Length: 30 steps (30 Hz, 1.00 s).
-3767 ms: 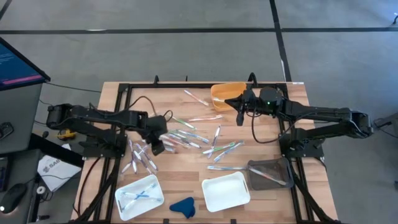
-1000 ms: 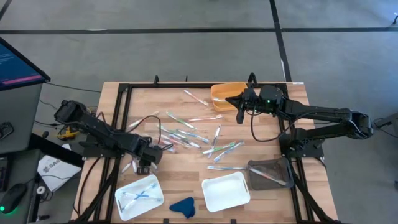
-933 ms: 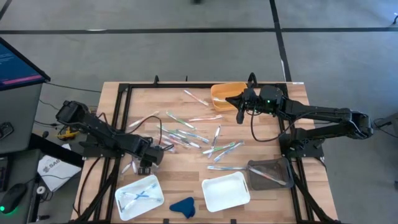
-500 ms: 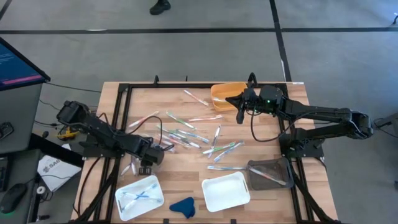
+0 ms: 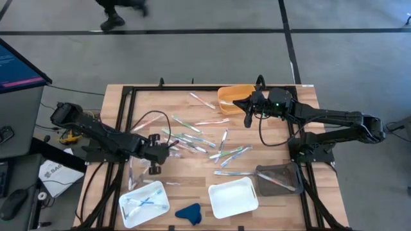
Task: Pick & Place Toothbrushes
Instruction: Put the violet toothbrush into the right white bin
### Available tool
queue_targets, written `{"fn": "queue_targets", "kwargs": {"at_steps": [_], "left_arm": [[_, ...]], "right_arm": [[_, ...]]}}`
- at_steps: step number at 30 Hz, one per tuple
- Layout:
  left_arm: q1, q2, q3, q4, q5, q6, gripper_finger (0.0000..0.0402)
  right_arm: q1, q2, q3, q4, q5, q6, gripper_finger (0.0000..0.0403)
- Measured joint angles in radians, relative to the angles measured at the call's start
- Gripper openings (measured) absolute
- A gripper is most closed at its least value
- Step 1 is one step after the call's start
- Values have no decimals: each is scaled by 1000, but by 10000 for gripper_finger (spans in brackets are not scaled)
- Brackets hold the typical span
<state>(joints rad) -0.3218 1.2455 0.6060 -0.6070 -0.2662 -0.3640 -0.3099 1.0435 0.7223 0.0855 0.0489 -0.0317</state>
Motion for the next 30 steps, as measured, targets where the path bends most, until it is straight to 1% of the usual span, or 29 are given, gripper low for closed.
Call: {"fn": "queue_targets", "kwargs": {"at_steps": [4,10,12,16,19,23,26,30], "left_arm": [[10,-64,0,73,-83,33,12],[19,-138,1,292,-190,176,11],[29,-151,1,384,-207,229,11],[46,-151,2,609,-203,356,11],[63,-149,2,731,-138,414,11],[83,-141,2,845,-25,419,11],[90,-112,3,946,70,430,11],[90,-49,3,1120,194,463,11]], "right_arm": [[0,0,0,2,0,-4,0],[0,4,0,5,0,-4,0],[0,4,-1,5,0,-3,0],[0,4,-1,15,0,-2,0],[11,4,-1,16,0,-2,0],[35,4,-1,16,0,-3,0],[53,4,-1,13,0,-3,0],[77,4,-1,-7,0,-3,0]]}}
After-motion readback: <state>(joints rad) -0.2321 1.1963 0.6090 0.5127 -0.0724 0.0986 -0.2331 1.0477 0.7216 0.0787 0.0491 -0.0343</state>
